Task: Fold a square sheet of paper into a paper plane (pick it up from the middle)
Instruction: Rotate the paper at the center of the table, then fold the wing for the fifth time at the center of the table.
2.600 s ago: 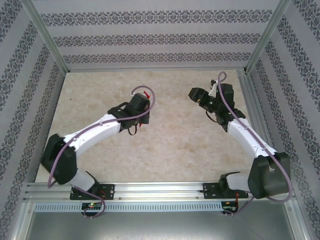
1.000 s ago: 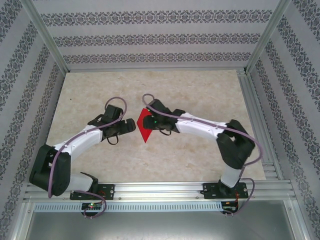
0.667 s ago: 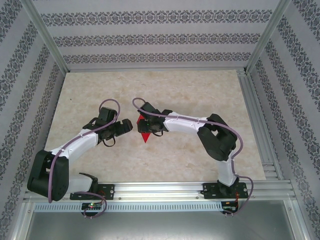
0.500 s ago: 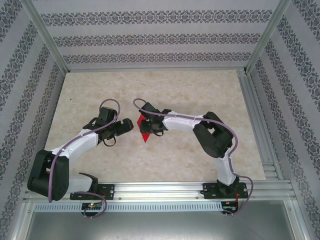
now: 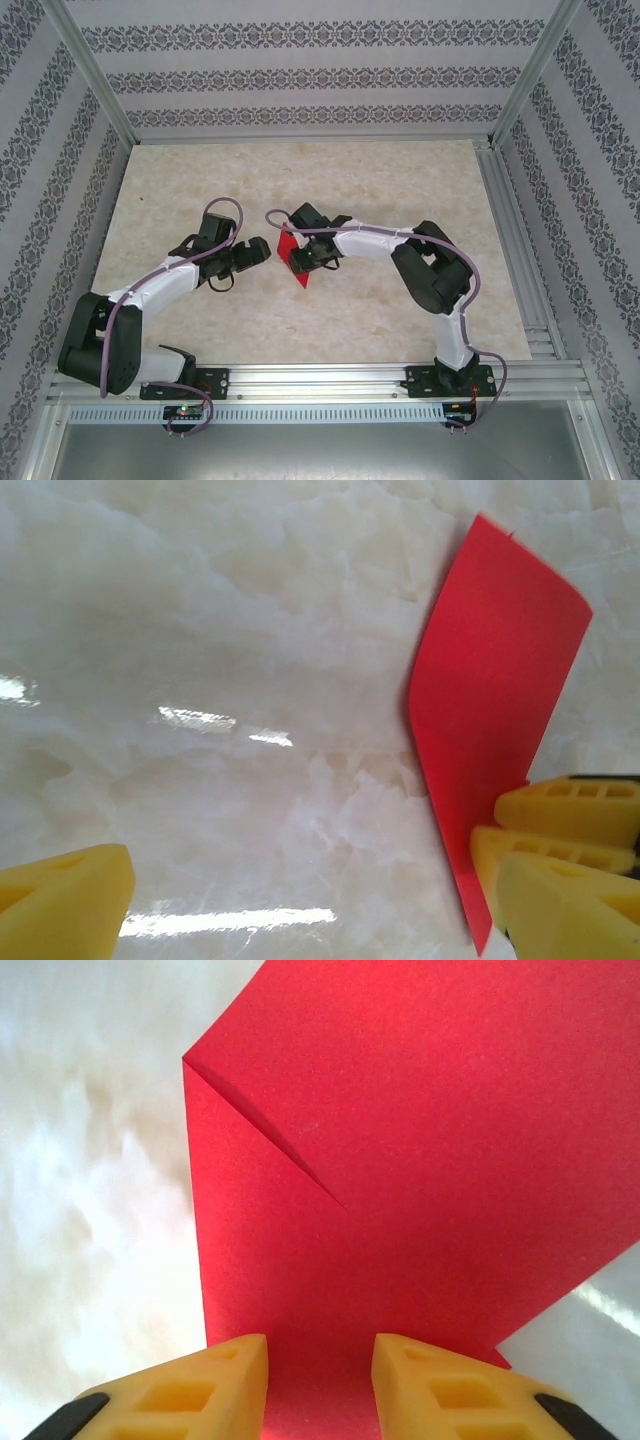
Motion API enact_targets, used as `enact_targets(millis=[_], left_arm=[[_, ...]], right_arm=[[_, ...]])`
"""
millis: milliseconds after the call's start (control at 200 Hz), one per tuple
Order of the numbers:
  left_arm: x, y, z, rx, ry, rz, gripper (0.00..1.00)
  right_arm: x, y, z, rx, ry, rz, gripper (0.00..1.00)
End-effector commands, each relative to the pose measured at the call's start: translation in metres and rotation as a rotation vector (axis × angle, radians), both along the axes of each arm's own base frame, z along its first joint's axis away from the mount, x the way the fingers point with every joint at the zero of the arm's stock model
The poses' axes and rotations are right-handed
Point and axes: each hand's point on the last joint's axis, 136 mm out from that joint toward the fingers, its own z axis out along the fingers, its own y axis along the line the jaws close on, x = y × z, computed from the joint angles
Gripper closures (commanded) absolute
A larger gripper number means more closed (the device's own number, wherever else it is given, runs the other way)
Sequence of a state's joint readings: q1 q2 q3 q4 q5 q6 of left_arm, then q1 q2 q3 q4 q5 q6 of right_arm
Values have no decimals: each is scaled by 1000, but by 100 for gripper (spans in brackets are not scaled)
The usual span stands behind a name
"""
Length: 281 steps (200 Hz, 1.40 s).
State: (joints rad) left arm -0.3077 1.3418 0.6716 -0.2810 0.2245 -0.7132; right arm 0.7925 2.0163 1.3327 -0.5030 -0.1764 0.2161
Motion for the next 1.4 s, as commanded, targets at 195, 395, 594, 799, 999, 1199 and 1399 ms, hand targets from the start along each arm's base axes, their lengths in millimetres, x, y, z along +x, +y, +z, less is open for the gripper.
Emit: enact_targets(millis=[195,395,594,799,999,1199,1399], left_arm=[[7,-19,-1,-119,-9,-52,10],[7,-16,-4,-107,-3,-31,10],[9,-11,-7,-86,-1,-2,9],[7,-15,-8,-110,1,-13,8],[6,-28,-7,-167,8,-53,11],[4,-49,-9,-229,22,-102,17],[-2,-72,-11,-296,45,-156,28]], right_arm=[[-6,-12,51,11,-93,141,60],[25,-16,82,102,-121,-336,61],[12,7,74,76,-113,-410,64],[13,-1,43,6,-57,-451,64],[13,-5,23,18,6,-457,65],[11,-14,4,52,69,-483,65],[10,-20,-5,78,88,-484,66]])
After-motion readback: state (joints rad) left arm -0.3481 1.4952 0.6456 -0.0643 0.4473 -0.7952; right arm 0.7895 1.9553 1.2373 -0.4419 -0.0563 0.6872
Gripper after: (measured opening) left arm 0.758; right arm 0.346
